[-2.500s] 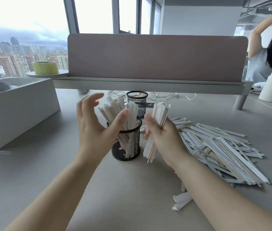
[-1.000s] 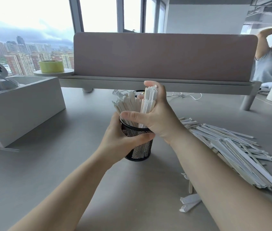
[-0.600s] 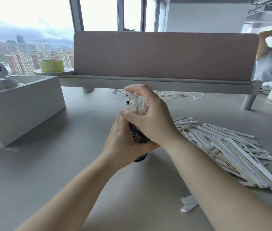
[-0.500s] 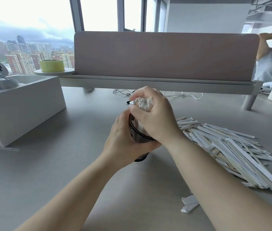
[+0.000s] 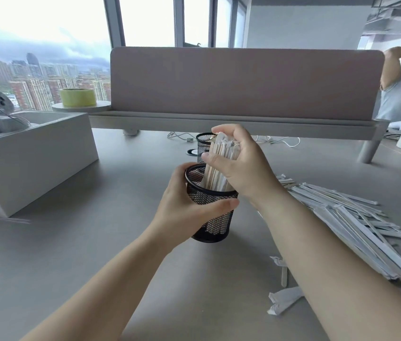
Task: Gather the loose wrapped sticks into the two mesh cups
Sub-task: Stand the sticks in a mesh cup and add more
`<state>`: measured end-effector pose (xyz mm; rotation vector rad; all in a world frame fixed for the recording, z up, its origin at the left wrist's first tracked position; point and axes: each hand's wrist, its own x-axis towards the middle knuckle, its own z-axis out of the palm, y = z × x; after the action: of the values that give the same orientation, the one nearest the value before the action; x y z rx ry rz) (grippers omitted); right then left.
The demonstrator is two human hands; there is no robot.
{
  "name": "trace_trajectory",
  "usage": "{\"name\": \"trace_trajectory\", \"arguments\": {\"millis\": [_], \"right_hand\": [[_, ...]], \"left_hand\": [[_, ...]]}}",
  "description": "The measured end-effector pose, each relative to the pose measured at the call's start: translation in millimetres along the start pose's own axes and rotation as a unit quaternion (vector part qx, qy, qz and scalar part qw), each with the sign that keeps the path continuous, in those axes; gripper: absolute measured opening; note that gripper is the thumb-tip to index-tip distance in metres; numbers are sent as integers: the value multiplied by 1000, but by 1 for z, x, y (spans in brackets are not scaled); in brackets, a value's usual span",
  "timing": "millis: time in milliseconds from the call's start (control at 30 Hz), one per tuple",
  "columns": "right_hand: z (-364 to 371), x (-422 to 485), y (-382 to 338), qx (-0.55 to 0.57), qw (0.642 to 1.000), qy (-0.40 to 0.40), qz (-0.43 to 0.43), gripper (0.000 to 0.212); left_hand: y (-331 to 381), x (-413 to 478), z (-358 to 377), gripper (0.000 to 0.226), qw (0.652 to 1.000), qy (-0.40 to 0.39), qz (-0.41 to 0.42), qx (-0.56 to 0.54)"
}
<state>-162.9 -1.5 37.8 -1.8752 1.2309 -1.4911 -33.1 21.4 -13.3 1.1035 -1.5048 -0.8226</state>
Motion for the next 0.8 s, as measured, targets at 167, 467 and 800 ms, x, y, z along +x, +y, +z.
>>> {"name": "trace_trajectory", "arguments": {"millis": [167,467,800], "right_hand": [[-1,-2,1,81,996,-6,21,67],[-1,19,51,107,969,62,216,38],[32,56,87,-247,950,-79,177,70]], "left_hand": [[-2,4,-3,80,1000,23,-14,-8],[-17,37,-34,76,987,147,-38,-51],[-57,97,-43,79,981,162,-71,-82]]}}
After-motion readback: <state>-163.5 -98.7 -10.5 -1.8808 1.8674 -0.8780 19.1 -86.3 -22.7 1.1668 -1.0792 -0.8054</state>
